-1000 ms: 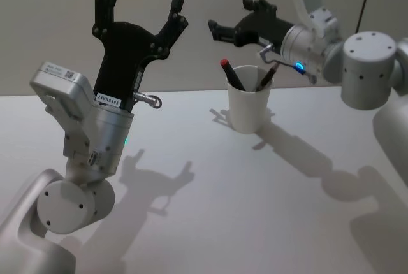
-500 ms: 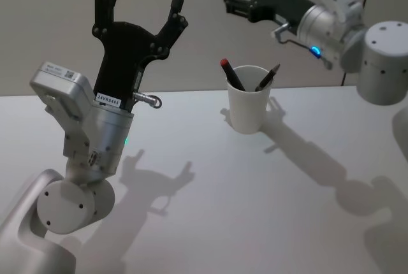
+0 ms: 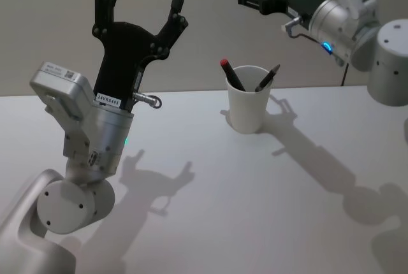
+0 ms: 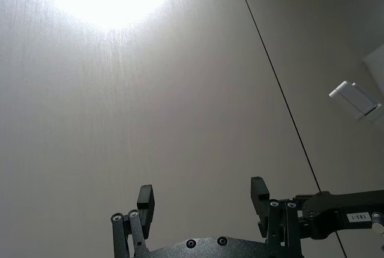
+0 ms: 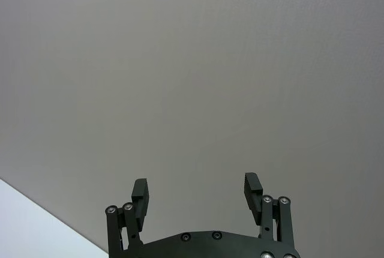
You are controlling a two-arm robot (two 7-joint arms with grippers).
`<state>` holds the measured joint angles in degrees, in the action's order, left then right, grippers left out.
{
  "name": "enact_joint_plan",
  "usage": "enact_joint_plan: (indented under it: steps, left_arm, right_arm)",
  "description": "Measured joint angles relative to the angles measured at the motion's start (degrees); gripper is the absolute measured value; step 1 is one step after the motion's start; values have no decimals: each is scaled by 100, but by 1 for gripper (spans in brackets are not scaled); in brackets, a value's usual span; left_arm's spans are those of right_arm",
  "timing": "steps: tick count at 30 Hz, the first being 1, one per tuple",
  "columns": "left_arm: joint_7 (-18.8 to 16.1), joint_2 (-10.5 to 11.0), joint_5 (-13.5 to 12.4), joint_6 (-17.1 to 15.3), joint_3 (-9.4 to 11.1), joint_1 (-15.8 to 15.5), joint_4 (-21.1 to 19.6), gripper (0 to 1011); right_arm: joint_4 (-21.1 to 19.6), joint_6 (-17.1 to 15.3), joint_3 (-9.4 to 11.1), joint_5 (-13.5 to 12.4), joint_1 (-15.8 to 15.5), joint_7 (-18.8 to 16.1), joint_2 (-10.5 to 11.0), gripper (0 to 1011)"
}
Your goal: Place the pen into the pen holder.
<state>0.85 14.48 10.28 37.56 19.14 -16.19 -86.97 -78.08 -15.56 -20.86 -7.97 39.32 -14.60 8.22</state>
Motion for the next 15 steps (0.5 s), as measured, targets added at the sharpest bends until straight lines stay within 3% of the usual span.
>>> enact_joint_plan:
  steps: [7, 15]
  left_arm:
    - [0, 7, 0, -43, 5, 2, -1, 1001]
    - [-1, 90, 5, -456, 79, 30, -70, 1001]
  right_arm:
    - [-20, 4, 8, -1, -41, 10, 10, 1002]
    - [-205, 115, 71, -67, -355, 98, 96, 1002]
